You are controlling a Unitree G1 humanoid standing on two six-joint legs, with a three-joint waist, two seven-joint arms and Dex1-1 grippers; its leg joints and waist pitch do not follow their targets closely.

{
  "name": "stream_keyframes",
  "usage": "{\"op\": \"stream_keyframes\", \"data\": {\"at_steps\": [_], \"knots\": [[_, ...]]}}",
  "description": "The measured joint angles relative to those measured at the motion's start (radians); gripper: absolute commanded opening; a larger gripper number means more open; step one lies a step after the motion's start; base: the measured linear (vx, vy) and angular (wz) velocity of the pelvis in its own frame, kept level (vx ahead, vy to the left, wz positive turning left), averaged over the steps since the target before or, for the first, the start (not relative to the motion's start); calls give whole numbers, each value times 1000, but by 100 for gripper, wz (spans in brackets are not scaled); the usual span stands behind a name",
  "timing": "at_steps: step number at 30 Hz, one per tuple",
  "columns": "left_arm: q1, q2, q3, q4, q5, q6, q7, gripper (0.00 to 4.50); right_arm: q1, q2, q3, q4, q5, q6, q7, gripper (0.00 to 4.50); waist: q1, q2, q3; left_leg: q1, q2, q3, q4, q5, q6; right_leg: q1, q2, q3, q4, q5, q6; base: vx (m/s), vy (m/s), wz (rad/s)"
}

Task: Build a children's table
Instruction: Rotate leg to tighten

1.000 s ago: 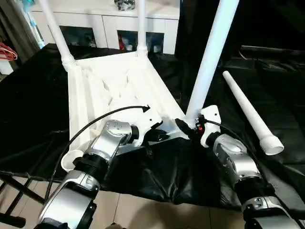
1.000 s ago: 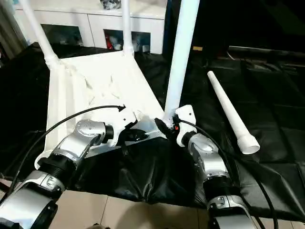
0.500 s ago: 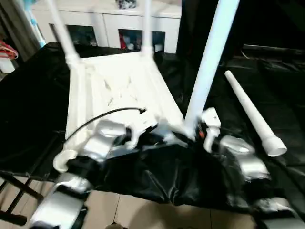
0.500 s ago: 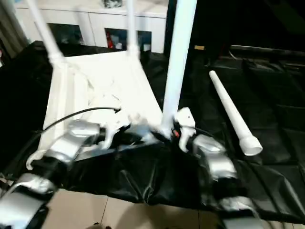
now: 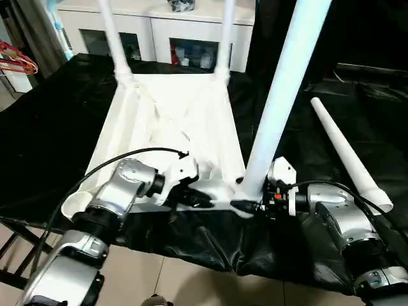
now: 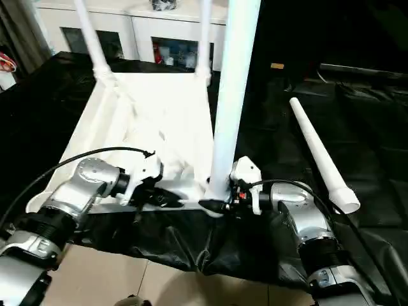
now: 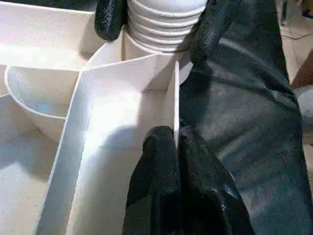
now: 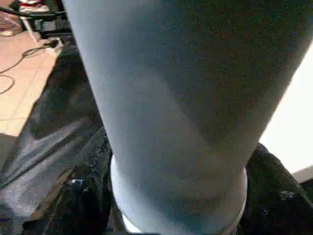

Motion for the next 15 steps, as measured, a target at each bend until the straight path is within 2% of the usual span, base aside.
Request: {"op": "stream_keyframes", "data": {"at_steps": [7,10,13,15], "knots": [[-1,3,0,3,0,-6,-13,0,7,2,1,-9,4,6,11,277,3,0,0,0,0,0,0,0,0,0,0,0,0,0,0,0,0,0],[-2,-12,9,18,1,-6,22,0,9,17,-10,0,2,5,-28,277,4,0,0,0,0,0,1,0,0,0,0,0,1,0,0,0,0,0],[-20,-52,32,56,20,6,148,0,-14,71,-59,70,-16,0,-198,277,-4,-4,-1,2,0,0,3,0,0,1,-1,0,3,0,0,0,0,0],[-35,-75,33,71,27,22,204,0,-35,96,-78,103,-32,1,-295,276,-17,-5,-1,2,-1,0,3,0,0,1,-2,0,2,-1,2,0,0,0]]}}
